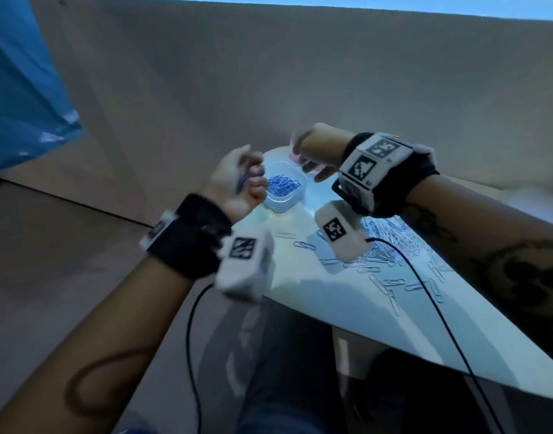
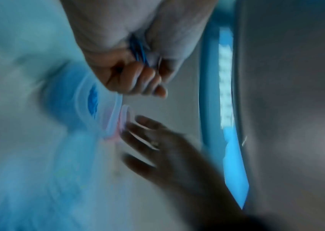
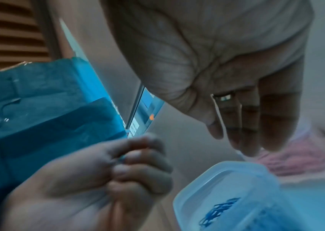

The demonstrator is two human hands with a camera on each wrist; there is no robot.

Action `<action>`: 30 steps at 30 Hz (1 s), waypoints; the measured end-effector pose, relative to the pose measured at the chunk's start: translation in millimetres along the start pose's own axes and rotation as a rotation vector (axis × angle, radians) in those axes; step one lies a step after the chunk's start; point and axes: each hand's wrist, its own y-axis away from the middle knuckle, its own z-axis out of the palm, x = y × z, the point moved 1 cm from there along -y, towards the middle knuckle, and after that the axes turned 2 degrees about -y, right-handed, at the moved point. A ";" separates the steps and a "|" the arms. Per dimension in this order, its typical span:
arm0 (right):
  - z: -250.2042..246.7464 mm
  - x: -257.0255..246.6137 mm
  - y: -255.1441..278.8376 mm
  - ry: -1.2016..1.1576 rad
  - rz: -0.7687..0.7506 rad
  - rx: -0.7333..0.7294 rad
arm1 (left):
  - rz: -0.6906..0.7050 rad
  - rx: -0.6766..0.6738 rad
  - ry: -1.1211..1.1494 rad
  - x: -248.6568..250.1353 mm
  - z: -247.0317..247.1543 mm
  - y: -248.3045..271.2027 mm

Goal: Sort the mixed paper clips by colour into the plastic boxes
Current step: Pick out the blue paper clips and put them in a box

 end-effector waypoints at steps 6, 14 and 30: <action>-41.2 27.5 28.7 0.083 -0.063 0.044 | 0.071 0.130 -1.321 5.1 44.4 -44.9; -129.3 96.1 64.3 0.118 0.033 0.165 | 0.275 0.278 -1.695 7.2 54.0 -37.6; -62.4 137.9 63.3 0.949 -0.262 -0.130 | 0.666 0.092 -1.936 -45.2 48.2 19.2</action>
